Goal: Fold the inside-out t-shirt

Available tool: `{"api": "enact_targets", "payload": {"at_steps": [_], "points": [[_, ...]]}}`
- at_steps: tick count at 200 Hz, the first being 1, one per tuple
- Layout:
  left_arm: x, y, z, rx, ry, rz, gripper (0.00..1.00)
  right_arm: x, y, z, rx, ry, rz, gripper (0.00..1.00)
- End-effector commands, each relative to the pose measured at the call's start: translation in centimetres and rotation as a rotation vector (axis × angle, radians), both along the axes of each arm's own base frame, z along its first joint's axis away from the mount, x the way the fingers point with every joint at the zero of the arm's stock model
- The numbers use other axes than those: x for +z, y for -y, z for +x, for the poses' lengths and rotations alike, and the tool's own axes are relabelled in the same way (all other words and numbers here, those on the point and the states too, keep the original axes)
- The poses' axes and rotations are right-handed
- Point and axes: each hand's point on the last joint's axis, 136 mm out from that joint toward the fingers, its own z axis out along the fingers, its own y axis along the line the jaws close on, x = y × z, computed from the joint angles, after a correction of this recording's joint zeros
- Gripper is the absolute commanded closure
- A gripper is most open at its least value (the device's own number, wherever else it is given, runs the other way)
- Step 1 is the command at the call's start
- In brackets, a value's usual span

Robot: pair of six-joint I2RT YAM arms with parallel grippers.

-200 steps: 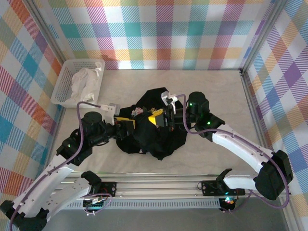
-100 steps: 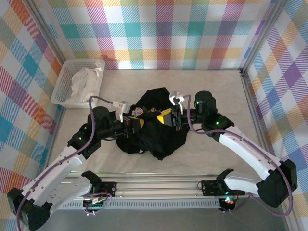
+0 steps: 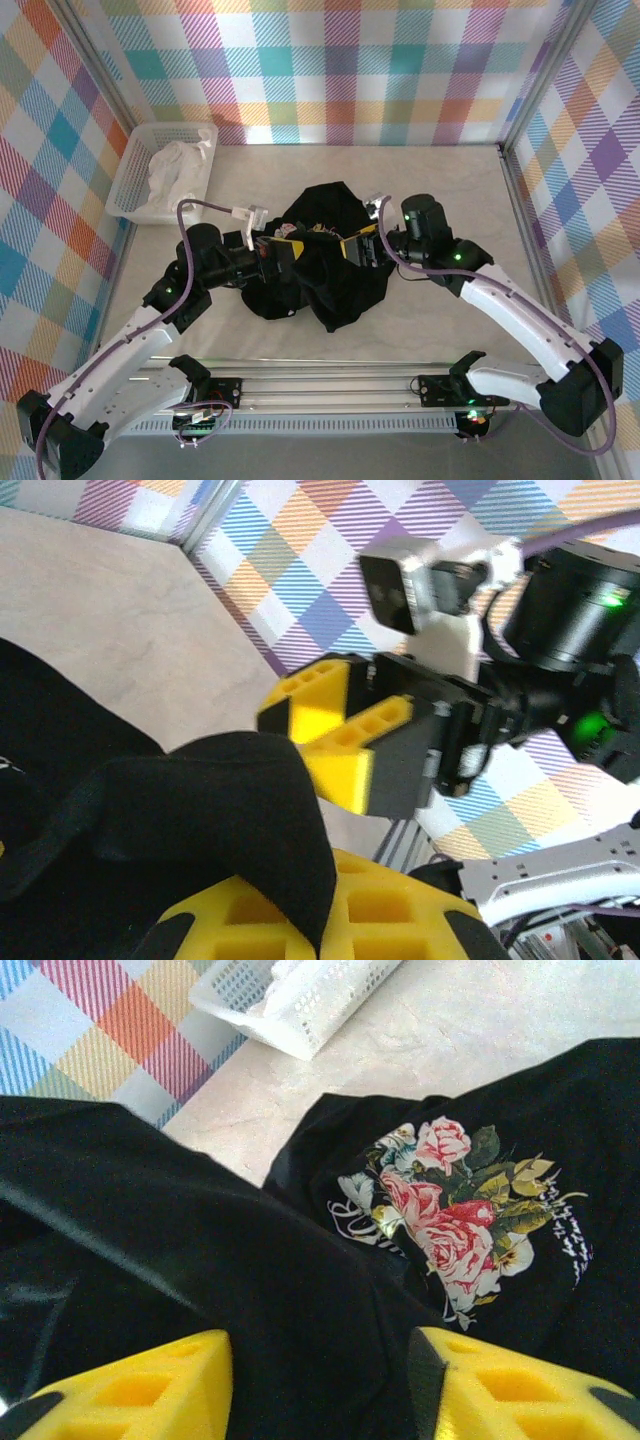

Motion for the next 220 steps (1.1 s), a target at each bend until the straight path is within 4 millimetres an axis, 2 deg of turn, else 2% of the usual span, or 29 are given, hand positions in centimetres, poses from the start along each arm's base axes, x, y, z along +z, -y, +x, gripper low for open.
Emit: {"api": "enact_targets", "payload": {"at_steps": [1,26,59,83,103,118,141,176,220], "points": [[1.0,-0.6,0.9,0.059,0.022,-0.013,1.00,2.0,-0.5,-2.2,0.057,0.045,0.051,0.46],[0.9,-0.7,1.2,0.068,0.016,-0.003,1.00,2.9,-2.0,-4.1,0.126,0.082,0.048,0.45],[0.8,-0.7,1.3,0.071,0.017,0.001,1.00,2.5,-4.3,-5.1,0.193,0.078,0.013,0.49],[0.7,-0.8,1.5,0.088,0.012,0.014,1.00,2.6,-6.0,-6.9,0.289,0.095,0.038,0.51],[0.5,-0.9,1.7,0.098,0.010,0.023,1.00,2.0,-7.1,-8.4,0.366,0.079,0.052,0.52],[0.4,-0.9,1.9,0.102,0.008,0.028,1.00,1.2,-7.7,-8.9,0.390,0.057,0.042,0.53],[0.5,-1.0,1.9,0.107,0.009,0.029,1.00,0.1,-8.3,-8.4,0.374,0.026,0.035,0.54],[0.4,-1.1,1.8,0.110,0.009,0.030,1.00,-1.7,-7.2,-4.9,0.169,0.014,-0.073,0.57],[0.5,-1.2,1.7,0.112,0.017,0.034,1.00,-2.8,-6.5,-3.9,0.104,0.006,-0.114,0.57]]}}
